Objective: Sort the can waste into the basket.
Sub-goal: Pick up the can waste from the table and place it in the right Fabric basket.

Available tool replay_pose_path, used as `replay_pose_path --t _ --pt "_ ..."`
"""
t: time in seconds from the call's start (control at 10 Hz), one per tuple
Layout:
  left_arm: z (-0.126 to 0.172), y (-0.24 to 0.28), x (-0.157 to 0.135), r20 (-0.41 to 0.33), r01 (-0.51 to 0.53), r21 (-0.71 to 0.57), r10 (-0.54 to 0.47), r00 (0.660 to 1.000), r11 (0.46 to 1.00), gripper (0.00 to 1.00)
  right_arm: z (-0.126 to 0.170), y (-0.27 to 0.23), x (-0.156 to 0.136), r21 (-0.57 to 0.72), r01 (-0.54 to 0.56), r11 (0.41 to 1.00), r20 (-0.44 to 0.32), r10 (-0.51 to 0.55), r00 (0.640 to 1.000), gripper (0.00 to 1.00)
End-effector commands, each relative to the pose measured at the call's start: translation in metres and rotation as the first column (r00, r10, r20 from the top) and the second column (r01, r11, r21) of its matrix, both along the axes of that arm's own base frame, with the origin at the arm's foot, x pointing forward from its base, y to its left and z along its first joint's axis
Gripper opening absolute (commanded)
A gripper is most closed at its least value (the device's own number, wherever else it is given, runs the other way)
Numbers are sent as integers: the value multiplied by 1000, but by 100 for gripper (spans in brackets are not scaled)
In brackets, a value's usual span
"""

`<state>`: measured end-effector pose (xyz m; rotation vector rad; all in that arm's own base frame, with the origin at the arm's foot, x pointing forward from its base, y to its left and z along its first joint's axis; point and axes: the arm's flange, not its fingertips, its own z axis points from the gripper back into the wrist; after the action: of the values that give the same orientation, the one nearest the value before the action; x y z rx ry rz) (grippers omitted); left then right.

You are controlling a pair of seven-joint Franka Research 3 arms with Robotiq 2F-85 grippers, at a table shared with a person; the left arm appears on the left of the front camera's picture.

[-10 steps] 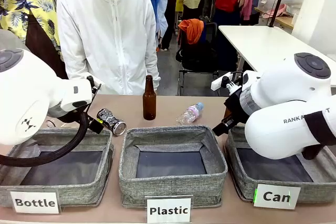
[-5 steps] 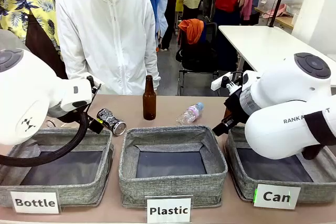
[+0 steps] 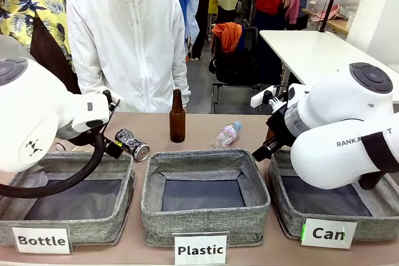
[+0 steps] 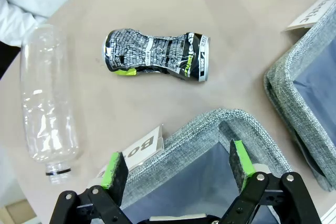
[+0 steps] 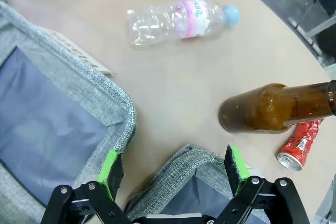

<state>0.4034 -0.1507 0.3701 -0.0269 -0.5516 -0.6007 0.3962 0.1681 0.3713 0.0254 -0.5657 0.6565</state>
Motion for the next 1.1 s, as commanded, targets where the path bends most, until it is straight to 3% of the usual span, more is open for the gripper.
replay_pose_path --t 0.0,0.2,0.3,0.4,0.5,0.6,0.8,1.0 --pt "0 0 0 1 1 0 -1 1000 1000 100 0 0 0 1 1 1000 0 -1 1000 100" --pt "18 -6 -6 9 33 -38 -33 999 999 100 17 -7 -8 -3 -6 1000 -17 6 1000 100" --pt "41 -14 -21 -62 191 -211 -208 976 959 100 46 -20 -22 64 -60 996 -165 70 984 100" --pt "64 -19 -36 -88 192 -267 -222 971 944 100 73 -33 -35 158 -75 984 -214 109 971 100" --pt "88 -22 -50 -200 94 -373 -178 963 923 100 101 -47 -46 316 0 949 -302 101 948 100" --pt "109 -16 -70 -281 61 -460 -211 936 886 100 119 -68 -61 481 -1 877 -372 206 905 100" --pt "140 30 -95 -271 170 -692 -472 839 701 100 130 -134 -82 691 -79 718 -302 387 871 100" --pt "134 108 -103 -182 109 -819 -434 882 564 100 114 -222 -87 862 41 505 -257 366 894 100"
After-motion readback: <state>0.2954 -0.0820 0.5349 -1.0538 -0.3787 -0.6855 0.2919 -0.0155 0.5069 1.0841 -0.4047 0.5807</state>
